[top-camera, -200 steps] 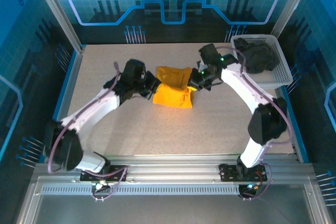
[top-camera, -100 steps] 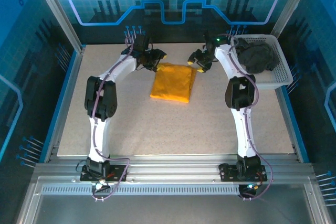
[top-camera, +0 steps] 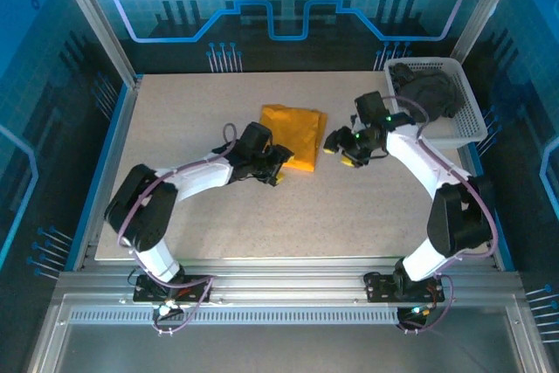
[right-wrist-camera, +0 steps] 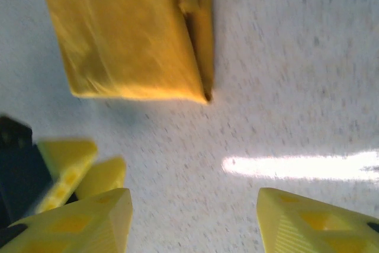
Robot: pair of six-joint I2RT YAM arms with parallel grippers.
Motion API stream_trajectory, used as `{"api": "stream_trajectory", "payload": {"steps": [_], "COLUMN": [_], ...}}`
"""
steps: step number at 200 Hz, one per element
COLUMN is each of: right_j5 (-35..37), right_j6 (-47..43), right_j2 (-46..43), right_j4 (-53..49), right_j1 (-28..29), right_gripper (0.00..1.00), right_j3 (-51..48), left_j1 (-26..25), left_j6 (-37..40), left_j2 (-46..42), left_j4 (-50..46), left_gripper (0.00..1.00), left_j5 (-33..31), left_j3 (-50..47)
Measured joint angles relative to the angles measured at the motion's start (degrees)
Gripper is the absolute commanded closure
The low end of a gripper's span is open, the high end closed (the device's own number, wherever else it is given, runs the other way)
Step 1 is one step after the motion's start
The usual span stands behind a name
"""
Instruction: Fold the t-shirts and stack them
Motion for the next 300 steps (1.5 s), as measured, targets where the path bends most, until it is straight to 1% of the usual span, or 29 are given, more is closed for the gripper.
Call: {"api": "stream_trajectory", "payload": {"steps": [17, 37, 43, 51, 59, 71, 77, 103, 115, 128, 146, 174, 192, 204, 220, 241, 254, 300], "right_j5": [-0.46, -0.48, -0.50, -0.50, -0.50, -0.55, -0.57, -0.70, -0.74, -1.03, -1.55, -1.95, -2.01, -2.03, -1.99, -1.97, -1.95, -1.60], "right_j6": [0.44, 0.70, 0.83, 0.85, 0.85, 0.85, 0.83, 0.83, 0.81, 0.79, 0.37, -0.07, -0.07, -0.09, -0.09, -0.07, -0.07, 0.00], "right_j2": [-1.81, -4.24, -5.27, -6.69, -7.98, -9.70, -10.38, -11.76, -12.02, -12.20, -12.39, -12.41, -12.35, -12.00, -11.08, -9.68, -8.92, -6.40], "right_j4": [0.72, 1.03, 1.05, 1.18, 1.25, 1.25, 1.22, 1.11, 0.98, 0.79, 0.39, -0.15, -0.50, -0.61, -0.72, -1.01, -1.05, -1.20], "right_j1": [0.63, 0.92, 0.96, 0.98, 1.01, 1.03, 1.01, 1.03, 1.03, 1.03, 1.03, 1.03, 1.03, 1.07, 1.31, 1.86, 2.25, 4.24], "right_gripper": [0.41, 0.41, 0.41, 0.42, 0.41, 0.41, 0.42, 0.42, 0.42, 0.43, 0.43, 0.44, 0.44, 0.44, 0.44, 0.44, 0.44, 0.44], "right_j3": [-4.46, -6.80, -7.08, -7.28, -7.30, -7.32, -7.30, -7.30, -7.32, -7.32, -7.28, -7.13, -6.62, -5.95, -4.90, -3.72, -2.99, -0.81], "left_j1": [-0.74, -1.01, -1.01, -0.98, -0.90, -0.87, -0.72, 0.74, 2.80, 6.36, 13.66, 27.34, 35.10, 39.36, 43.63, 47.23, 48.46, 48.83], "left_j6": [-2.64, -5.49, -6.14, -7.32, -8.37, -9.88, -10.21, -11.74, -11.74, -11.02, -7.65, 0.17, 5.79, 8.90, 11.85, 13.88, 14.25, 13.49], "left_j2": [4.87, 10.01, 11.26, 12.76, 13.57, 14.58, 15.43, 16.92, 16.28, 14.82, 12.20, 9.25, 8.72, 8.81, 9.35, 11.06, 12.83, 21.24], "left_j4": [2.71, 6.10, 7.21, 8.24, 8.11, 10.43, 11.67, 14.95, 16.44, 17.40, 17.38, 16.96, 16.13, 14.93, 13.86, 13.77, 13.81, 14.86], "left_gripper": [0.40, 0.41, 0.43, 0.49, 0.60, 0.89, 1.00, 1.00, 1.00, 1.00, 1.00, 1.00, 1.00, 1.00, 1.00, 1.00, 1.00, 1.00], "left_j5": [-2.16, -4.90, -5.60, -6.62, -7.04, -8.70, -9.40, -11.78, -12.24, -12.22, -11.52, -7.06, -4.42, -3.15, -1.86, -0.72, -0.11, 2.19], "left_j3": [2.08, 4.00, 4.24, 4.59, 5.20, 6.16, 6.58, 5.86, 4.42, 2.16, -0.39, -1.31, -1.01, -0.46, 0.63, 2.43, 4.00, 12.17]}}
